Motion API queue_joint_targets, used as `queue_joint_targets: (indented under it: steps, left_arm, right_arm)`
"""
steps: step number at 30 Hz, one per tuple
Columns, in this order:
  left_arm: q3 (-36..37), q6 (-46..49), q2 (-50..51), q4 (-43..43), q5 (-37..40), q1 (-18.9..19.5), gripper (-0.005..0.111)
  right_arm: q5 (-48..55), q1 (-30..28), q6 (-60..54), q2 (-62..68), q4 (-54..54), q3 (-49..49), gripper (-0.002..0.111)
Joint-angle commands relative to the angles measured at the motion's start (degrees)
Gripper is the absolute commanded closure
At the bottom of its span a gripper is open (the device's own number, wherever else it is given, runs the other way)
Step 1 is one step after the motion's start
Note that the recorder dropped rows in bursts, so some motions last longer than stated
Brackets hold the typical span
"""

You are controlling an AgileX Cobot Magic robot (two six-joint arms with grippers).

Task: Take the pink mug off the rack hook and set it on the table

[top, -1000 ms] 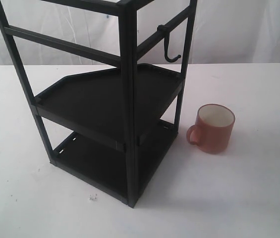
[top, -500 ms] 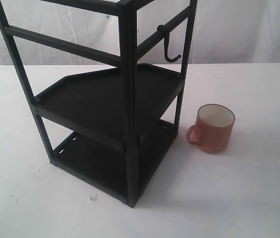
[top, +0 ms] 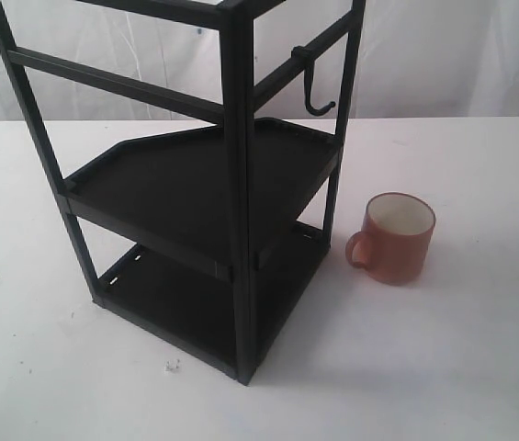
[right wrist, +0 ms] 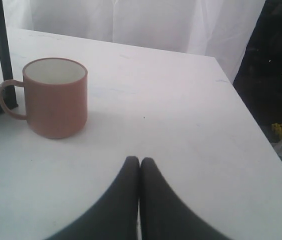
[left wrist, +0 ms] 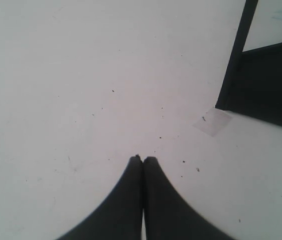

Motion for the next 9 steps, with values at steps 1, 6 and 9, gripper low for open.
queue_joint_targets:
  steps: [1,6,9]
  left_arm:
    - [0.17,-0.08,-0.27,0.00,0.40,-0.28,0.107]
    - [0.17,-0.08,-0.27,0.00,0.40,-0.28,0.107]
    - [0.17,-0.08,-0.27,0.00,0.40,-0.28,0.107]
  right_arm:
    - [-0.62,-0.66,0.26,-0.17,-0.14,-0.04,0.108]
    - [-0.62,-0.66,0.26,-0.17,-0.14,-0.04,0.108]
    - [-0.62,-0.66,0.26,-0.17,-0.14,-0.04,0.108]
